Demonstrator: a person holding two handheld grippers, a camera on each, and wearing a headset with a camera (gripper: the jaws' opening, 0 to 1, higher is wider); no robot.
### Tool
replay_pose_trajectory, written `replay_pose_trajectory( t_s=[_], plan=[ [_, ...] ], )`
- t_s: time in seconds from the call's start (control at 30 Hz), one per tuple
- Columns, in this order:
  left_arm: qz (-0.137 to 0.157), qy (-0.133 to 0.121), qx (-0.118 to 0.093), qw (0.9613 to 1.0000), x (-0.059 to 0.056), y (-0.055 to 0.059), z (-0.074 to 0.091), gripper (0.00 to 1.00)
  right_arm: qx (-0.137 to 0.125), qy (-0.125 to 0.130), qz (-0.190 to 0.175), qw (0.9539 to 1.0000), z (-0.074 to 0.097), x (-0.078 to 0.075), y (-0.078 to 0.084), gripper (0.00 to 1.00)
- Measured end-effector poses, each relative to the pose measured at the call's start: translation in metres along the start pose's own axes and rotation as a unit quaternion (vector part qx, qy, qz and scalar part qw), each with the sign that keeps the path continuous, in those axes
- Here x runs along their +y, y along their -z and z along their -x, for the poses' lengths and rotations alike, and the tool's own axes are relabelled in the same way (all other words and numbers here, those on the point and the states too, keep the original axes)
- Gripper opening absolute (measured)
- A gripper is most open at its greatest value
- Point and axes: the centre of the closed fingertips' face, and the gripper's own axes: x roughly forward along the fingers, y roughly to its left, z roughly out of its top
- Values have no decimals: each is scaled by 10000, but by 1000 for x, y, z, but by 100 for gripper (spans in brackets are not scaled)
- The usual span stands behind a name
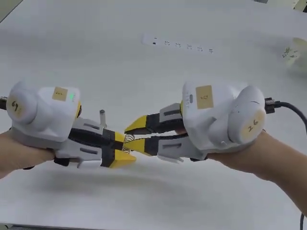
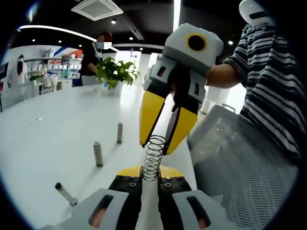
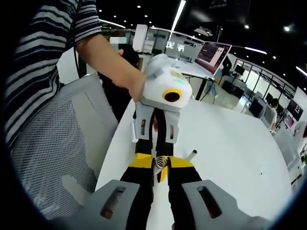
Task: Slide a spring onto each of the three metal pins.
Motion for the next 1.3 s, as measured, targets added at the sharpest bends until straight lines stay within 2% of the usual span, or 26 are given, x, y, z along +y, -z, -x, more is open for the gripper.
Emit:
replay_pose_trajectory(
  t_s=[0.23, 0.57, 0.97, 1.3],
  plan=[
    [68, -54, 8, 10000, 2, 0, 1, 10, 134, 15, 208, 9997, 0, -3, 1, 7],
    [88, -209, -10, 9997, 7, -1, 3, 19, 156, 66, 240, 9996, 4, -7, 0, 8],
    [176, -446, -86, 9988, 13, -1, 14, 29, 174, 124, 238, 9995, 6, -9, 1, 8],
    [270, -550, -83, 9981, 14, 3, 20, 37, 212, 187, 287, 9992, 6, -11, 3, 8]
  ],
)
